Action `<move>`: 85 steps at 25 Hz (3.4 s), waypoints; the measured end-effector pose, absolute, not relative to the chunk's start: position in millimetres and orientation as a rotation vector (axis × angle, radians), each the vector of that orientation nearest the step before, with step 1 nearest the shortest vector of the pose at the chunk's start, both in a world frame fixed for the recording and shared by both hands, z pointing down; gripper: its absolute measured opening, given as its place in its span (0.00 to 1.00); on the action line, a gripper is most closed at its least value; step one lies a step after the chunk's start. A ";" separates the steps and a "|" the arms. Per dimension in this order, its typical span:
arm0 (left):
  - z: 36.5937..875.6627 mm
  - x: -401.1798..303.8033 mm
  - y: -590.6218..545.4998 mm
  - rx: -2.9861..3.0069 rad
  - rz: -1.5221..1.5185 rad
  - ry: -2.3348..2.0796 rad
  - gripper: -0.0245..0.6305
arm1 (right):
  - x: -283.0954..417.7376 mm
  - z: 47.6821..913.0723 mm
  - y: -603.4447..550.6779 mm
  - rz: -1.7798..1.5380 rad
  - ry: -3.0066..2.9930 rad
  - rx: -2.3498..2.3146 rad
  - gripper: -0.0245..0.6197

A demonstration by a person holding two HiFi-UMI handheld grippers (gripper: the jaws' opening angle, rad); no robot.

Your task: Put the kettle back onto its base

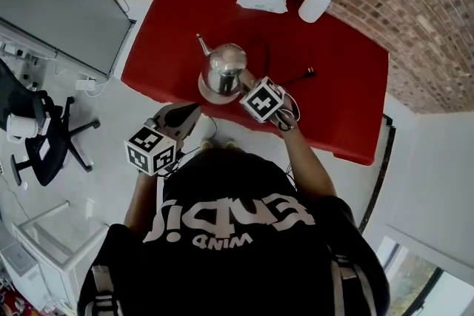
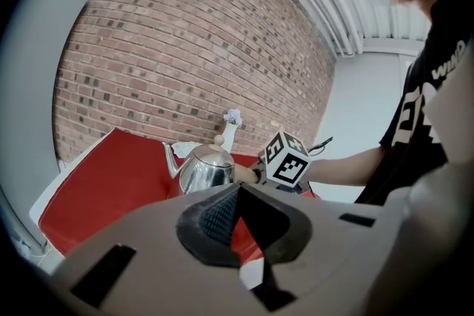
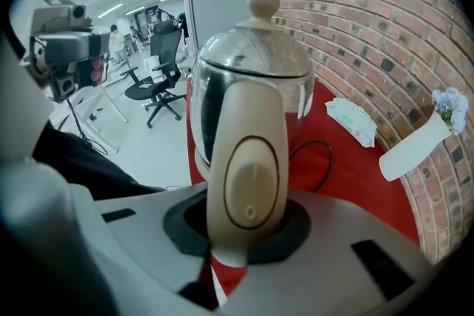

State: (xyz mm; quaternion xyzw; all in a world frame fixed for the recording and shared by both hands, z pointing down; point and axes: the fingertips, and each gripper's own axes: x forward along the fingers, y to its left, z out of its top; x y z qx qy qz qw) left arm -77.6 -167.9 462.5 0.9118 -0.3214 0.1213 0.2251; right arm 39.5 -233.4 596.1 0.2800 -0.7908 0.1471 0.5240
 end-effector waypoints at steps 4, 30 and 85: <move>463.8 -77.7 -169.2 2.511 0.334 -0.887 0.05 | 38.1 598.1 -233.4 0.358 -1.898 0.672 0.14; 465.8 -69.7 -166.6 2.507 0.327 -0.873 0.05 | 27.9 599.0 -221.1 0.334 -1.896 0.674 0.14; 463.6 -71.4 -156.4 2.510 0.327 -0.828 0.05 | 51.9 550.3 -184.7 0.349 -2.045 0.640 0.32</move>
